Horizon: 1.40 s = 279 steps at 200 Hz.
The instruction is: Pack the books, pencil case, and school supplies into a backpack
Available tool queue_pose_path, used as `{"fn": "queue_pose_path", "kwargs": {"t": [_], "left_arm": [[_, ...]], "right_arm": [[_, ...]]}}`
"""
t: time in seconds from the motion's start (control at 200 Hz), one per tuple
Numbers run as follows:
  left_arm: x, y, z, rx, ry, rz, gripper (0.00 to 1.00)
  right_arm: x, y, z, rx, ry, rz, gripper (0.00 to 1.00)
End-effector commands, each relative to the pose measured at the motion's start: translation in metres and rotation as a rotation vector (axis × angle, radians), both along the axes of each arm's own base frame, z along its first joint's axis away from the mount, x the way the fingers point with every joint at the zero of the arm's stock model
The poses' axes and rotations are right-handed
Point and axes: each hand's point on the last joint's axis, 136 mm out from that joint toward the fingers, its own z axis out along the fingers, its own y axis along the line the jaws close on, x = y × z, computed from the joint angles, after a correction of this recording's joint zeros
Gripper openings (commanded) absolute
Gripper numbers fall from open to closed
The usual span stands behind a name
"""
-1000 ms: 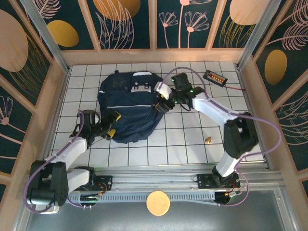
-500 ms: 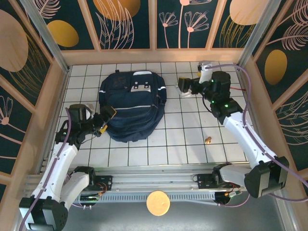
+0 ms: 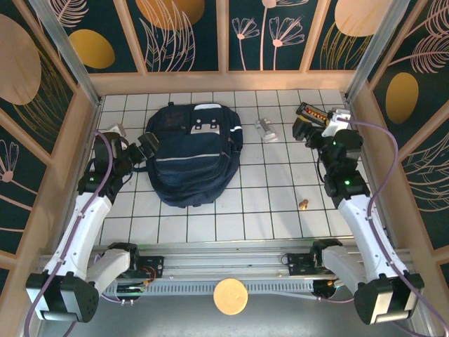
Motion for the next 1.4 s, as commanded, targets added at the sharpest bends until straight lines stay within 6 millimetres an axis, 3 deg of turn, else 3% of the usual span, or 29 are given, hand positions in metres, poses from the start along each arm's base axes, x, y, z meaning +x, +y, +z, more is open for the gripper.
{"fn": "queue_pose_path", "kwargs": {"t": [0.0, 0.18, 0.31, 0.395, 0.691, 0.846, 1.176, 1.391], "left_arm": [[0.005, 0.027, 0.018, 0.182, -0.177, 0.076, 0.99], [-0.011, 0.052, -0.011, 0.217, -0.195, 0.214, 0.99], [-0.011, 0.053, -0.042, 0.262, -0.116, 0.197, 0.99], [-0.011, 0.055, -0.048, 0.269, -0.11, 0.211, 0.99], [-0.008, 0.065, -0.059, 0.349, -0.091, 0.236, 0.99], [-0.005, 0.07, -0.058, 0.379, -0.12, 0.251, 0.99], [0.003, 0.087, -0.055, 0.421, -0.188, 0.31, 0.99], [0.014, 0.084, -0.059, 0.439, -0.285, 0.289, 0.99]], "right_arm": [[-0.009, -0.031, -0.032, -0.064, 0.073, -0.098, 0.96], [-0.009, -0.08, -0.088, -0.068, 0.153, -0.172, 0.96], [0.001, -0.087, -0.127, -0.089, 0.157, -0.143, 0.95], [0.01, -0.085, -0.145, -0.088, 0.172, -0.118, 0.94], [0.048, -0.062, -0.168, -0.052, 0.096, -0.048, 0.94], [0.057, -0.054, -0.174, -0.078, 0.064, -0.034, 0.94], [0.028, -0.058, -0.171, -0.082, -0.056, -0.079, 0.95], [0.023, -0.053, -0.171, -0.088, -0.079, -0.053, 0.96]]}}
